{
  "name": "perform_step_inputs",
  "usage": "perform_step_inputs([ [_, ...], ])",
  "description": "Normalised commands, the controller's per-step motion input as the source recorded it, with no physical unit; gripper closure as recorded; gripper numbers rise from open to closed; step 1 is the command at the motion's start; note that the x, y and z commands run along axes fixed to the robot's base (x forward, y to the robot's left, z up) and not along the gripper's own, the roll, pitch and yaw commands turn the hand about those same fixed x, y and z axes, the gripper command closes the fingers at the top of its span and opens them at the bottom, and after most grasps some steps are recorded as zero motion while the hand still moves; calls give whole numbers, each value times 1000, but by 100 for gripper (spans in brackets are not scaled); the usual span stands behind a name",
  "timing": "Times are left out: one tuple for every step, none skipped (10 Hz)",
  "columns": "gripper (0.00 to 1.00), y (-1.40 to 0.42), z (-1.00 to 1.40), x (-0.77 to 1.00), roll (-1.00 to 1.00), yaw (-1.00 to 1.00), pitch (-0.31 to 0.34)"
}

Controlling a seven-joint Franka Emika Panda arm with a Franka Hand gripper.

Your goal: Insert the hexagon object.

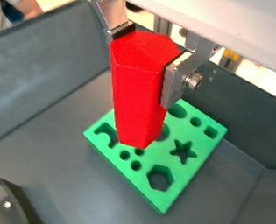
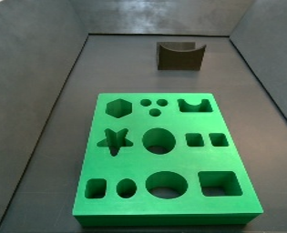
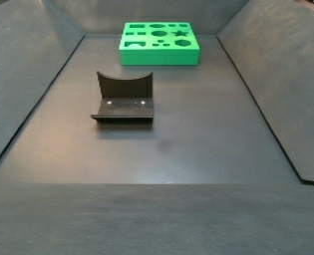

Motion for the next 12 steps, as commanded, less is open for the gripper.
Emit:
perform_step_inputs([
  [100,-271,-1000,-206,1,0,0],
  [100,-266,-1000,-203,9,0,0],
  [100,-237,-1000,-180,24,0,0],
  [100,-200,-1000,-140,30,0,0],
  [100,-140,-1000,-31,39,0,-13],
  [100,-57,-1000,0,59,0,-51],
  [100,0,-1000,0,61,89,-61],
  [100,0,-1000,-109,0,157,-39],
  [100,-29,-1000,-203,0,160,0],
  [100,-29,-1000,-251,-6,74,0],
  [100,0,-880,-91,-84,66,-93],
  [100,0,-883,-9,-59,0,-139],
])
